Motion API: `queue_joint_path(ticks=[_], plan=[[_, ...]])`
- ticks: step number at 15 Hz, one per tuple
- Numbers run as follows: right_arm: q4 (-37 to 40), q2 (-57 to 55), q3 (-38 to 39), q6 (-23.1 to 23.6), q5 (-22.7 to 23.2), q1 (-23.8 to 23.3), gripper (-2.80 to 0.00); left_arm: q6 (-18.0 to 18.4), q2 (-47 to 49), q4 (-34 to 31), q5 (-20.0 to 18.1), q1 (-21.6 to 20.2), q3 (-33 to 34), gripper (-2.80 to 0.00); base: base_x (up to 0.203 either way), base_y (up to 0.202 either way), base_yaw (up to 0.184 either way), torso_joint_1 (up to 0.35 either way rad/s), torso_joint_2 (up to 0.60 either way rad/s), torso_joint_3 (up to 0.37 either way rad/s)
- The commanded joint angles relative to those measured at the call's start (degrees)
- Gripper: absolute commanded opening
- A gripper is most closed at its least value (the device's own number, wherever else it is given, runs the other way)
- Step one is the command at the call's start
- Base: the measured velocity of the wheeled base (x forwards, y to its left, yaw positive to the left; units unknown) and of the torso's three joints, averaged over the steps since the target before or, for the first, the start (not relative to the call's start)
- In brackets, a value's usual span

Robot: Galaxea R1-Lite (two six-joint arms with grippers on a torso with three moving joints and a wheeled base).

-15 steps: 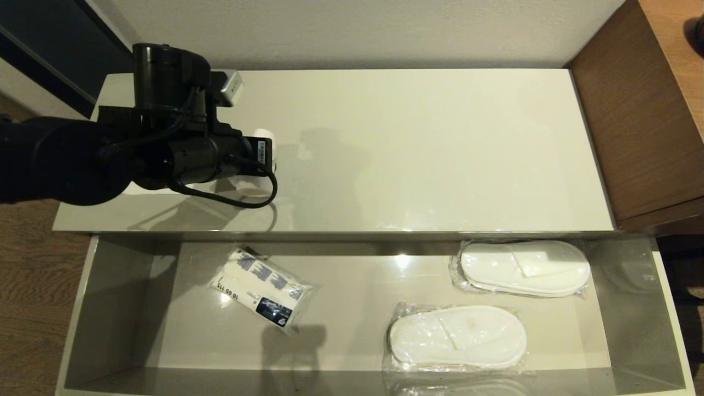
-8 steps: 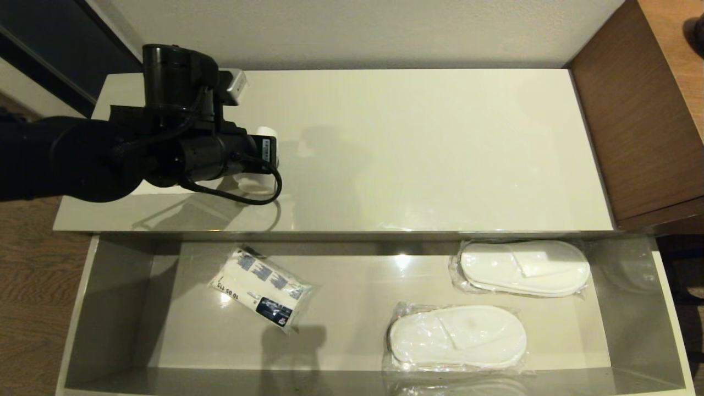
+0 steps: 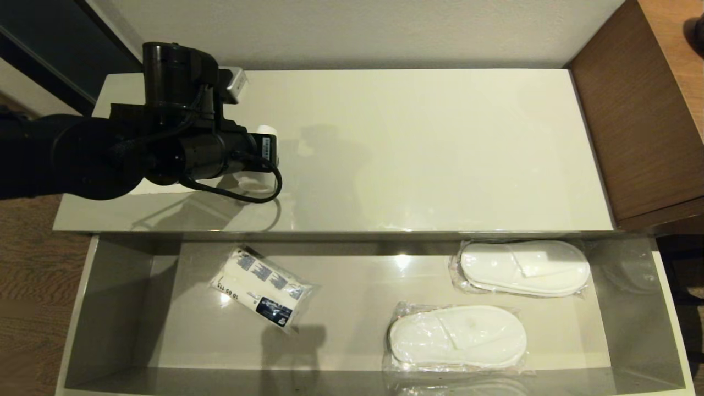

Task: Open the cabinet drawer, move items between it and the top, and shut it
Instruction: Place the roll paper on the table

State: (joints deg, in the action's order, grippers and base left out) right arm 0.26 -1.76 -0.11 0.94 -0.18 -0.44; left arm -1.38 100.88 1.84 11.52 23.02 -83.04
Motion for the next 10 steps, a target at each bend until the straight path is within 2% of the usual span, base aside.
queue_joint_path(ticks=[1,4,5,10], plan=[[0.01,-0.06,0.02,0.03,0.01,0.0,-2.8,-0.11,-0.07,-0.08,0.08,0.01,-0.19,-2.8,0.0,0.0,0.0,0.0,0.0,0.0],[0.03,-0.09,0.02,0.03,0.01,0.0,-2.8,-0.11,0.16,-0.25,0.23,0.01,0.13,-2.8,0.0,0.0,0.0,0.0,0.0,0.0],[0.1,-0.09,0.02,0.03,0.01,0.0,-2.8,-0.11,0.2,-0.08,0.26,0.01,0.42,0.0,0.0,0.0,0.0,0.0,0.0,0.0],[0.01,0.0,0.02,0.03,0.01,0.0,-2.8,0.06,0.28,0.09,0.17,0.1,-0.46,0.0,0.0,0.0,0.0,0.0,0.0,0.0]])
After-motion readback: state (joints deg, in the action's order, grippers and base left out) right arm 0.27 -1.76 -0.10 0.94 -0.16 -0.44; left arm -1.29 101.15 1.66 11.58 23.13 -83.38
